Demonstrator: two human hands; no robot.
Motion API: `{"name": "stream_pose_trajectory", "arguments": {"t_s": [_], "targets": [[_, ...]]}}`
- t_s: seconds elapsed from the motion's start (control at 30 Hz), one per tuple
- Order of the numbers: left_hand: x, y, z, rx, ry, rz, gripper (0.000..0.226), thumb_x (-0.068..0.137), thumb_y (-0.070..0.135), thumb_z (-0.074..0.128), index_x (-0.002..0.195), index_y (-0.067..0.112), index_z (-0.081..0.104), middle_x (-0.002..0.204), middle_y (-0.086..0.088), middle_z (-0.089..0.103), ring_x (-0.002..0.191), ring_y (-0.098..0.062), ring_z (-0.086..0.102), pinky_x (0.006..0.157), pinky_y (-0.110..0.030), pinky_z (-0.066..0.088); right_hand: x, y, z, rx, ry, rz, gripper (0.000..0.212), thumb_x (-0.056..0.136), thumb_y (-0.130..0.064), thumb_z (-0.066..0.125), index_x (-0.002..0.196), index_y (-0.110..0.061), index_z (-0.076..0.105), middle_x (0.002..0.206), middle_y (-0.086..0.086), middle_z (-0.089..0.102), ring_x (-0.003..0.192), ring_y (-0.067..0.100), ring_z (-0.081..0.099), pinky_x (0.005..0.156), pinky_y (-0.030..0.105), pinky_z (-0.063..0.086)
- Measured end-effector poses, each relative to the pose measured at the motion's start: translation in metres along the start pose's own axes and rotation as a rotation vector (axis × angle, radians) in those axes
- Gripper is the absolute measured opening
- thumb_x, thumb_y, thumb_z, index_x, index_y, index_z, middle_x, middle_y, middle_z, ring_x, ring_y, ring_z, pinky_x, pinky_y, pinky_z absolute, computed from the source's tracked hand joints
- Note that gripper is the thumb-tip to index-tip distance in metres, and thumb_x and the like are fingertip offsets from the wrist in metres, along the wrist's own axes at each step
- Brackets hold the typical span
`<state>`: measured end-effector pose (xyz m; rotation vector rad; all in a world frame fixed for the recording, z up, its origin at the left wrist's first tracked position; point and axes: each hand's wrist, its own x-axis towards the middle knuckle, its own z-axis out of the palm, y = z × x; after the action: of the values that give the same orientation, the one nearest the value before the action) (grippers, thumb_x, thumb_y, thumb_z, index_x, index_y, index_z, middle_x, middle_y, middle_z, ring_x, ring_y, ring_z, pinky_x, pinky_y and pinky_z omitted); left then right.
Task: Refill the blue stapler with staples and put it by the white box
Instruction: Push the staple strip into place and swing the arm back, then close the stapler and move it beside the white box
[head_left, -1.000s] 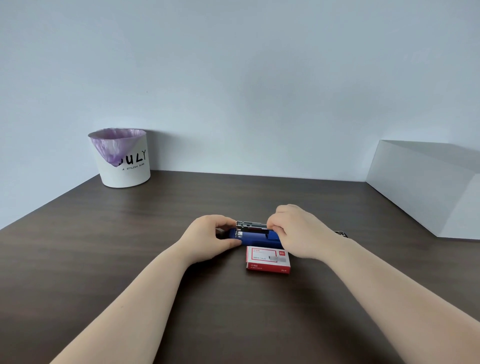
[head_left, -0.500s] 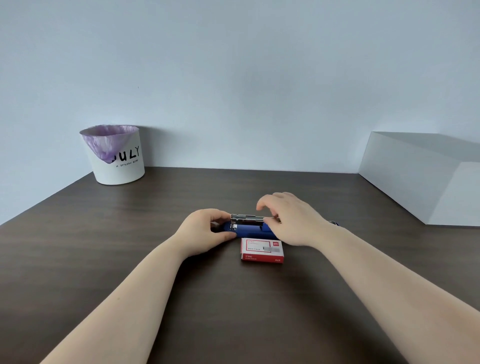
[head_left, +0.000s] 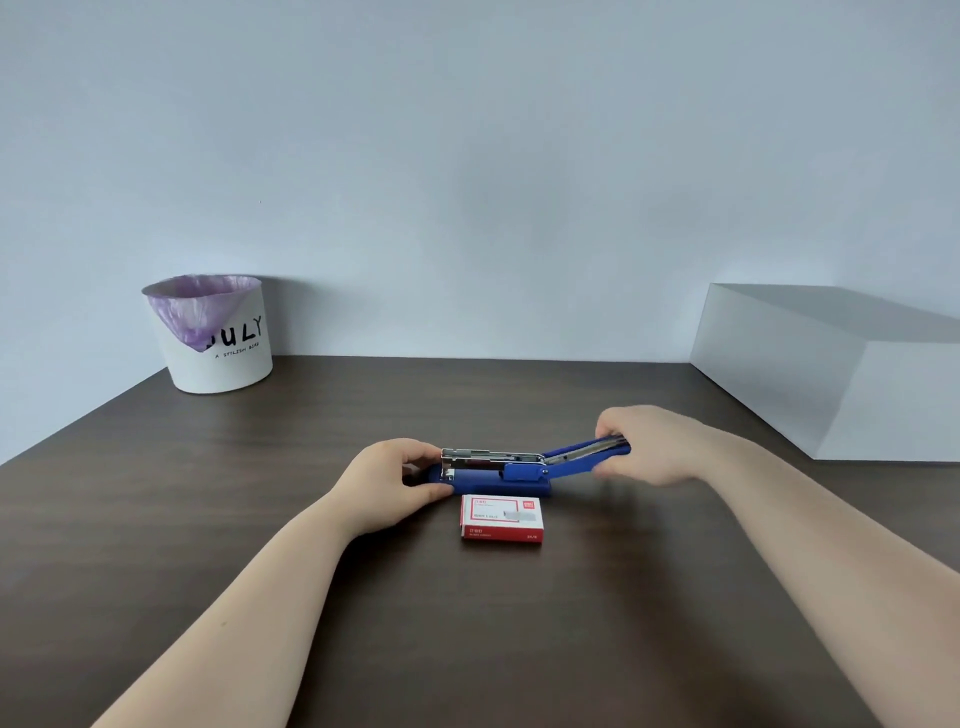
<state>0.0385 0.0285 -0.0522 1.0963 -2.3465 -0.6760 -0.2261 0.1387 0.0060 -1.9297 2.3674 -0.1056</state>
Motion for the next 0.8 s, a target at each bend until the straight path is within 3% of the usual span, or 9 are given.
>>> {"name": "stream_pose_trajectory", "arguments": {"t_s": [0.07,0.13,0.27,0.4,0.5,0.6,0.8], "targets": [[0.0,-0.001,0.0,0.003,0.003,0.0,0.029,0.078,0.026,0.073,0.106,0.025,0.069,0.108,0.007,0.068,0.101,-0.014,0.063,0.095,-0.029,0.048,0.003,-0.004,-0.009,0.076,0.122,-0.061,0.023,0.078,-0.032,0.07,0.095,-0.025,0.056,0.095,-0.006,0.056,0.09,0.018,0.055,0.074,0.03,0.044],[0.001,-0.003,0.001,0.001,0.01,0.0,0.029,0.077,0.027,0.074,0.105,0.025,0.069,0.106,0.007,0.068,0.1,-0.014,0.063,0.096,-0.032,0.049,0.006,-0.013,-0.017,0.196,0.229,-0.132,0.039,0.075,-0.024,0.074,0.11,-0.024,0.057,0.104,-0.006,0.054,0.096,0.016,0.053,0.082,0.028,0.043],[0.001,-0.004,0.001,-0.003,0.019,-0.006,0.03,0.075,0.029,0.075,0.105,0.025,0.069,0.105,0.008,0.068,0.099,-0.014,0.063,0.095,-0.034,0.05,0.008,-0.046,-0.025,0.337,0.319,-0.276,0.059,0.08,-0.011,0.067,0.132,-0.027,0.045,0.108,-0.011,0.047,0.073,-0.003,0.045,0.08,0.024,0.035],[0.001,-0.005,0.001,-0.001,0.023,-0.004,0.031,0.074,0.031,0.075,0.105,0.026,0.07,0.105,0.008,0.069,0.097,-0.014,0.064,0.095,-0.036,0.051,0.014,-0.072,-0.013,0.391,0.276,-0.321,0.053,0.083,-0.011,0.064,0.132,-0.022,0.047,0.105,-0.006,0.059,0.068,-0.004,0.048,0.077,0.024,0.039],[0.0,-0.004,0.001,-0.008,0.03,-0.017,0.032,0.075,0.03,0.075,0.106,0.025,0.068,0.102,0.009,0.067,0.097,-0.014,0.064,0.094,-0.032,0.05,0.018,-0.081,0.003,0.3,0.187,-0.322,0.036,0.087,-0.016,0.061,0.123,-0.019,0.058,0.118,-0.001,0.066,0.084,0.007,0.054,0.08,0.024,0.041],[-0.001,-0.002,0.001,-0.007,0.019,-0.003,0.032,0.078,0.028,0.073,0.11,0.027,0.067,0.098,0.012,0.063,0.1,-0.014,0.062,0.094,-0.029,0.048,0.02,-0.081,0.018,0.148,0.122,-0.329,0.029,0.09,-0.023,0.057,0.118,-0.021,0.061,0.116,-0.002,0.066,0.097,0.015,0.057,0.084,0.029,0.045],[0.0,-0.003,0.0,-0.02,0.01,-0.006,0.032,0.078,0.029,0.072,0.109,0.03,0.067,0.101,0.013,0.067,0.1,-0.011,0.062,0.093,-0.027,0.047,0.018,-0.065,0.025,0.201,0.125,-0.21,0.048,0.089,-0.038,0.056,0.134,-0.026,0.046,0.127,-0.004,0.061,0.113,0.019,0.056,0.096,0.038,0.047]]}}
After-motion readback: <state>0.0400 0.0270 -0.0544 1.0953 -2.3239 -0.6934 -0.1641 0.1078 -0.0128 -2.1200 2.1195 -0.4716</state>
